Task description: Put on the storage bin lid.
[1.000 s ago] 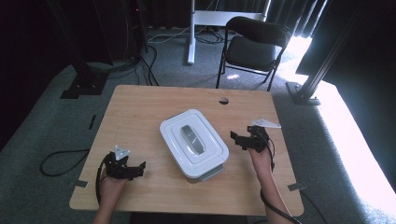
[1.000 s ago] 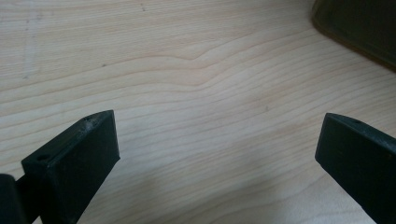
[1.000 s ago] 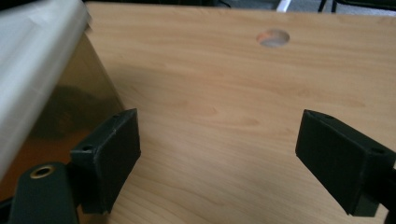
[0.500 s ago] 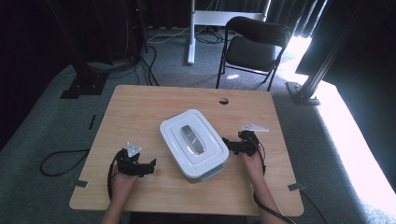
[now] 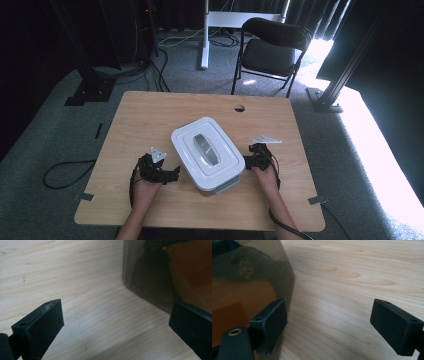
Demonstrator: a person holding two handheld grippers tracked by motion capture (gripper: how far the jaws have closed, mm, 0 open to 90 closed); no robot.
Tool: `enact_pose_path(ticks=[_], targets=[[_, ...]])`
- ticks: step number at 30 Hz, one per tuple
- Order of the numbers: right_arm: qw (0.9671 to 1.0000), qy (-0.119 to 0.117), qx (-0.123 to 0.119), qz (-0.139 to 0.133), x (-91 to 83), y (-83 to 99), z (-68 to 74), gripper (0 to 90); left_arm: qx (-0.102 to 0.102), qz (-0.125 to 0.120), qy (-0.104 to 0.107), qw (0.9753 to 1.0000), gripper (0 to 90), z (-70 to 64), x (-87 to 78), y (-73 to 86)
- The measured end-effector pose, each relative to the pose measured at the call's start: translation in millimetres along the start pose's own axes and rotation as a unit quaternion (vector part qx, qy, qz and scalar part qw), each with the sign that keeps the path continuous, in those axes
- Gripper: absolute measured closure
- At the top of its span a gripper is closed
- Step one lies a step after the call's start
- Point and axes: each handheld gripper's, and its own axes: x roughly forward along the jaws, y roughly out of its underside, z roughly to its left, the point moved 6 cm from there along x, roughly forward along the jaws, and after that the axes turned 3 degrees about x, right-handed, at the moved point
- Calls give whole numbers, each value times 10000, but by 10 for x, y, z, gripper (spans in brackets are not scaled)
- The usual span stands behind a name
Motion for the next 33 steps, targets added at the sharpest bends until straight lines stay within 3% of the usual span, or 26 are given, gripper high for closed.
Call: enact_pose_path(ticks=[3,9,14,20,27,33], targets=[[9999,-147,-72,14,7,15,57,145,5,0,34,10000,0,-28,30,-22],[9999,-119,-100,-1,-16,39,61,153,164,135,55,9998,0,-80,113,-77],[9998,-188,-77,-14,-18,51,66,158,165,108,43,9998,0,-72,119,-85],[9987,-472,-157,84,-31,87,125,181,188,130,28,9997,0,-58,153,-128],[9983,-344,-460,121,-121,116,151,196,257,167,45,9995,0,-80,214,-199],[9982,-420,-402,146,-163,162,151,197,275,177,78,9994,1,-104,271,-249]])
